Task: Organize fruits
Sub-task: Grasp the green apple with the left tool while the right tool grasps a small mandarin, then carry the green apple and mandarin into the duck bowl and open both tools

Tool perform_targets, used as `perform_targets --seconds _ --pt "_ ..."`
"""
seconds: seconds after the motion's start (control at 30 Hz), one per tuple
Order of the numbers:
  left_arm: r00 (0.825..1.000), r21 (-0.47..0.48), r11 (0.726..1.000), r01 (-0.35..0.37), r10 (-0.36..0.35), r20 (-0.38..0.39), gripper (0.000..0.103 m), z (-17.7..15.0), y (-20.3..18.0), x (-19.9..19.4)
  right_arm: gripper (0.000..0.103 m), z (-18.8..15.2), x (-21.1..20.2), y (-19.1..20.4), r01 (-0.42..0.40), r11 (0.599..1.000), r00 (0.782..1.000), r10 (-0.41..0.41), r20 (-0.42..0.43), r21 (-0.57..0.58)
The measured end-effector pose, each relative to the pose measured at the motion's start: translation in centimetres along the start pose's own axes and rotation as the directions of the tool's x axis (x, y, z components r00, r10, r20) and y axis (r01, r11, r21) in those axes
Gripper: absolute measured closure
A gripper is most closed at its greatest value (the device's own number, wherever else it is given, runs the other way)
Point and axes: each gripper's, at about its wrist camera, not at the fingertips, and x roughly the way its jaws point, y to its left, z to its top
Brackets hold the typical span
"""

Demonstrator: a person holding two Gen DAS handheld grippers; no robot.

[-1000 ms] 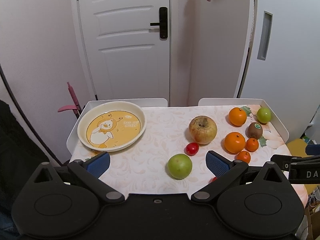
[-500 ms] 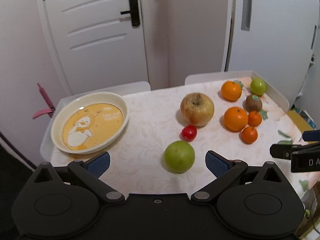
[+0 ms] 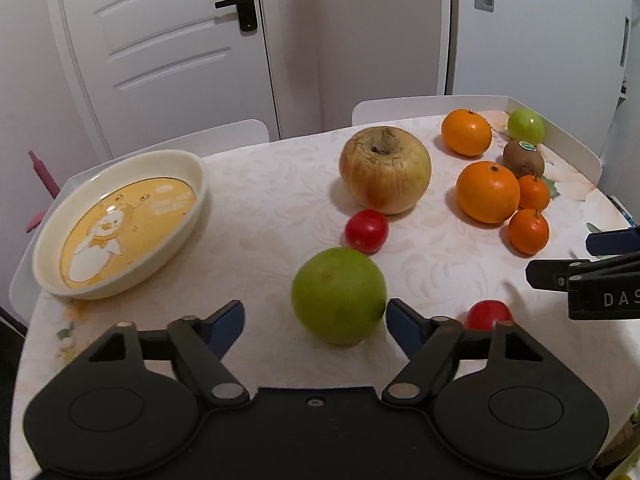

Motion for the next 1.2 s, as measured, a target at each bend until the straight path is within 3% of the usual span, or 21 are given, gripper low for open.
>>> perform_targets --seconds 0.1,0.27,0.77,0.83,1.2 --pt "1.000 -0.011 1.000 -0.006 0.006 0.005 0.027 0.2 -0.3 0.4 0.013 0.2 0.5 -0.1 -0.008 1.000 1.000 0.008 -0.003 -0.008" --pt "1.000 -0.005 1.000 0.006 -0.005 0.003 0.044 0.5 -1.0 1.0 0.014 0.6 1.4 -0.3 -0.014 1.000 1.000 0.014 -0.001 -0.021" --pt "0.999 -0.013 0.999 -0.040 0.040 0.008 0.045 0.4 -1.6 0.9 0.038 1.7 2.5 -0.2 -0.042 0.996 0.999 0.043 0.008 -0.077" --pt "0.999 -0.018 0.999 -0.050 0.050 0.011 0.045 0.3 -1.5 0.8 0.052 1.7 2.5 -0.1 -0.046 0.995 0.999 0.047 0.009 -0.089" --pt "0.994 -0.069 0.993 -0.101 0.103 0.031 0.045 0.1 -1.0 -2.0 0.052 2.1 0.3 0.6 -0.096 0.987 0.995 0.099 0.014 -0.125"
